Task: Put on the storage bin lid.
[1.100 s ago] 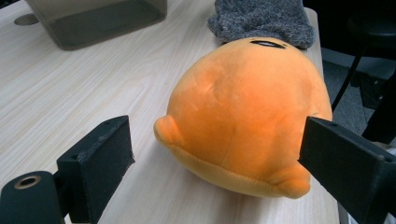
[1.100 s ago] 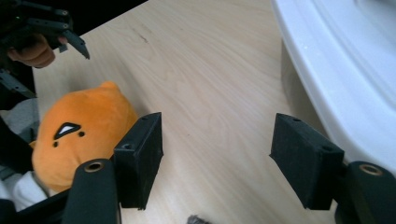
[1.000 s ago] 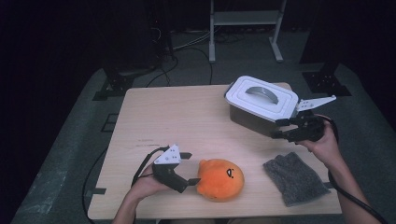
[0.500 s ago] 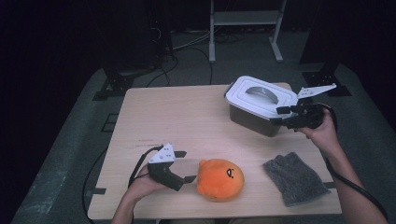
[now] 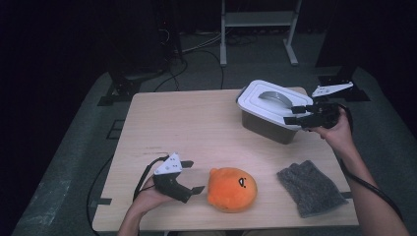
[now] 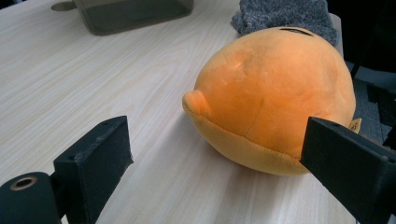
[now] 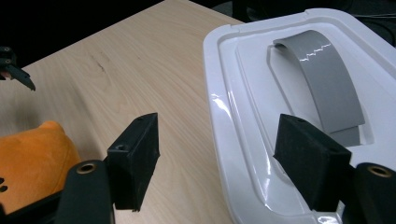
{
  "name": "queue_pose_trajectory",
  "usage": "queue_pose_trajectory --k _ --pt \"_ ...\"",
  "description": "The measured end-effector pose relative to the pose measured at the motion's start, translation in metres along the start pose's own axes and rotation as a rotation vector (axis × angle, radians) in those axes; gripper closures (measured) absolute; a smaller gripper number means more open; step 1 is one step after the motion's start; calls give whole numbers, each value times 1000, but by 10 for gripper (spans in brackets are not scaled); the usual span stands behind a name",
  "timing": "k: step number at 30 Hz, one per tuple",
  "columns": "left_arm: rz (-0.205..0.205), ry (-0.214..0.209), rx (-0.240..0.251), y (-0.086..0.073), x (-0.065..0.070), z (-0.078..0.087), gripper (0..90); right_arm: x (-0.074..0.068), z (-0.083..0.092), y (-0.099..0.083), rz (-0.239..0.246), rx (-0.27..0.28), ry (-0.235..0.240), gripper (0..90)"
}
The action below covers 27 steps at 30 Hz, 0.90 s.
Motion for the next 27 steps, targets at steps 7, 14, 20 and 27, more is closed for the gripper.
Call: queue_pose_trajectory --k 7,14,20,27 --pt "0 -5 0 -3 -2 0 78 5 -4 3 -3 -4 -8 293" --pt "3 -10 4 -5 -3 1 78 10 -8 7 -7 6 -16 293" --pt "8 -10 0 -7 -3 0 78 14 -14 13 -5 5 -18 293" --pt "9 -8 -12 -9 -2 -2 79 19 -22 22 -9 9 -26 293"
Point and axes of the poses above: each handheld gripper's, and its own axes: z roughly backward along the jaws, y roughly out of its top, x roughly to its right, the point moved 3 cm from there along -z, roughly forward along the jaws, and after that the axes turned 14 degrees about -y, right-handed, at the moved point
